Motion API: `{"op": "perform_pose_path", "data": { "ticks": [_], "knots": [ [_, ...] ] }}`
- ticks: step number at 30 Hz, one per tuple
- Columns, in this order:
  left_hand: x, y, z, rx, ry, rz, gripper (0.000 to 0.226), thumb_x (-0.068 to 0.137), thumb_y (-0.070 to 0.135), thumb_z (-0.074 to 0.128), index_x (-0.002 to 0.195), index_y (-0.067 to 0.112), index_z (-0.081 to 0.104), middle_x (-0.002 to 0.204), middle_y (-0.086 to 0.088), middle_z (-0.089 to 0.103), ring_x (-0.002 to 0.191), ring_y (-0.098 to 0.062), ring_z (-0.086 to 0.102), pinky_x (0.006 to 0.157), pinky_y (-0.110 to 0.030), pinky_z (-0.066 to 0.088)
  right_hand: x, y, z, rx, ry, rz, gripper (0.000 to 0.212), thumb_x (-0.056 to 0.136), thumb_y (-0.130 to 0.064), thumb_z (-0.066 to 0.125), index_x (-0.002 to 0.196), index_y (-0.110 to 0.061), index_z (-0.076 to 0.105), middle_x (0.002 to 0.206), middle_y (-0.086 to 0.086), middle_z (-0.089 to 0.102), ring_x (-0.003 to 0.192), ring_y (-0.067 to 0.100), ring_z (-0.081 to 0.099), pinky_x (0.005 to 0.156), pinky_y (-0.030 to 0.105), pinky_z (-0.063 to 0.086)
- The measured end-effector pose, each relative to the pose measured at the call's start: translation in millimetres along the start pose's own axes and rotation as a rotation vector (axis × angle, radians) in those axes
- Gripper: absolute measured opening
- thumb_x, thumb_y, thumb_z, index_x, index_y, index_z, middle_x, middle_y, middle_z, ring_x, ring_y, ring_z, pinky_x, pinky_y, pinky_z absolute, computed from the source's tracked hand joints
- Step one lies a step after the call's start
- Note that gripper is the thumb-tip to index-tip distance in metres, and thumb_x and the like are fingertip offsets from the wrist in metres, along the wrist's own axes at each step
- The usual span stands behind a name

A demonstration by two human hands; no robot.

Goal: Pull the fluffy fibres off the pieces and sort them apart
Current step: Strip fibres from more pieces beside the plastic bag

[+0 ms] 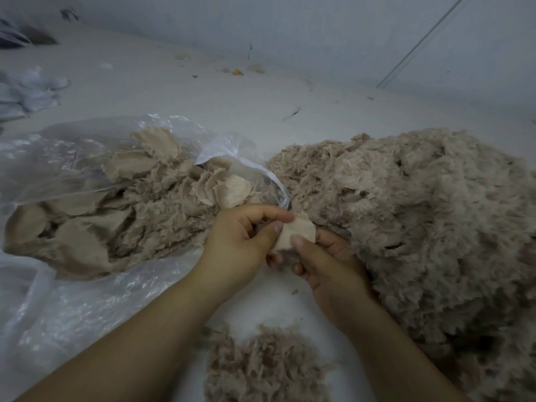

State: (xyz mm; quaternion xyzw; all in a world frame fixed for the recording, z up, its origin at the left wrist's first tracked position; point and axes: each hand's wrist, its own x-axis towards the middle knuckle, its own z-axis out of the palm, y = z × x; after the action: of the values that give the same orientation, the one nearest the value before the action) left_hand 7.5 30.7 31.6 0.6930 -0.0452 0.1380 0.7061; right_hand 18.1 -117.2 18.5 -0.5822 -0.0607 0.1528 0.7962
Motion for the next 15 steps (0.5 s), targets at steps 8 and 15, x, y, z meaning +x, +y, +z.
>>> {"op": "perform_pose_path", "data": {
  "ticks": [8,15],
  "knots": [
    [6,0,-9,-0.217,-0.021,-0.169,0.020,0.092,0.021,0.058,0.090,0.015,0.078,0.091,-0.019,0.071,0.073,-0.033,0.064,0.055,-0.036,0.052,4,1,1,0.061,0.106,0.053,0.021,0.084,-0.020,0.061,0.098,-0.008,0.071,0.087,0.009,0.069,0.069,0.013,0.059,0.057,0.023,0.045],
    [8,0,-10,0.311,0.016,0.115,0.023,0.085,-0.004,0.067,0.089,0.016,0.078,0.070,0.003,0.068,0.063,-0.009,0.059,0.061,-0.020,0.046,4,-1,3,0.068,0.102,0.021,0.016,0.079,-0.026,0.063,0.066,-0.020,0.070,0.048,-0.008,0.047,0.048,0.003,0.044,0.055,0.023,0.042]
  ]
}}
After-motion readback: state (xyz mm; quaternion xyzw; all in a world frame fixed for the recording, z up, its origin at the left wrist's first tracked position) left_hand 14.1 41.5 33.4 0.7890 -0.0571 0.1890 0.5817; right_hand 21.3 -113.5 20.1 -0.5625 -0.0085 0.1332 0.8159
